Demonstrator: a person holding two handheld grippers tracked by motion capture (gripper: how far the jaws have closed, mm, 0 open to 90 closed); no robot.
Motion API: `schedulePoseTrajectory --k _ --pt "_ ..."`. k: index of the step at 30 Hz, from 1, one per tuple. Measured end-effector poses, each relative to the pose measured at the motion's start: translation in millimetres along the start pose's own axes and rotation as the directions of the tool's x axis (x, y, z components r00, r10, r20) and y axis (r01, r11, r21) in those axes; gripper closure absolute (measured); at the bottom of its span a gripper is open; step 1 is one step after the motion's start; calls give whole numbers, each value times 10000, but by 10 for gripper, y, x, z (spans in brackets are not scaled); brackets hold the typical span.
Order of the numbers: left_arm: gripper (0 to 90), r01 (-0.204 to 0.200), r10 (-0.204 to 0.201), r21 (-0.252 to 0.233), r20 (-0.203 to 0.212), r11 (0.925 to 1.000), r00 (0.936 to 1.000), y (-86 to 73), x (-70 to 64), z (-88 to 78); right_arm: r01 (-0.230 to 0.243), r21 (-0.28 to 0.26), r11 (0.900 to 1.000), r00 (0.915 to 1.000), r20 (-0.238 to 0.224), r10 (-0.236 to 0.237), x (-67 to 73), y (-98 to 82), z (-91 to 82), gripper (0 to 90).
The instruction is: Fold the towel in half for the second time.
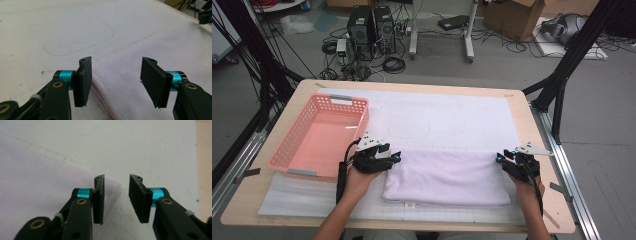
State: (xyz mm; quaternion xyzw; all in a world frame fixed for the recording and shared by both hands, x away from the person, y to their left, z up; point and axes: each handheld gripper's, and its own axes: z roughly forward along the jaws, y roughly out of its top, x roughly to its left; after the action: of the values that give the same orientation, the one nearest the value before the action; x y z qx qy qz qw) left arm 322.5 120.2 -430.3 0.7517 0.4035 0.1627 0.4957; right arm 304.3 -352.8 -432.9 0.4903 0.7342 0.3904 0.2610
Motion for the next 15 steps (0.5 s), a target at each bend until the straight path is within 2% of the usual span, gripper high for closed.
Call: schedulePoseTrajectory --k 3,5,8,11,13,15 --pt "423 -19 24 148 -359 9999 9994 15 57 33 -580 -34 9983 9981 -221 579 -42 -28 -8 536" --pt "432 90 -74 301 -542 9995 9985 17 97 55 -784 52 9969 9954 -545 786 -54 -33 29 484" --pt "432 367 -339 403 -677 9985 9971 26 152 110 -541 253 9982 9952 -808 560 -55 -25 127 466" --pt "429 619 -576 636 -676 9961 9961 18 189 187 -245 933 9953 9963 -798 320 -76 -14 253 434" --pt "429 714 -659 883 -635 9935 9958 -11 188 247 -379 1020 9941 9945 -935 475 -107 -17 295 418" --pt "429 775 -716 1224 -521 9894 9961 -41 195 311 -394 1035 9939 9926 -1103 508 -119 -21 294 441"
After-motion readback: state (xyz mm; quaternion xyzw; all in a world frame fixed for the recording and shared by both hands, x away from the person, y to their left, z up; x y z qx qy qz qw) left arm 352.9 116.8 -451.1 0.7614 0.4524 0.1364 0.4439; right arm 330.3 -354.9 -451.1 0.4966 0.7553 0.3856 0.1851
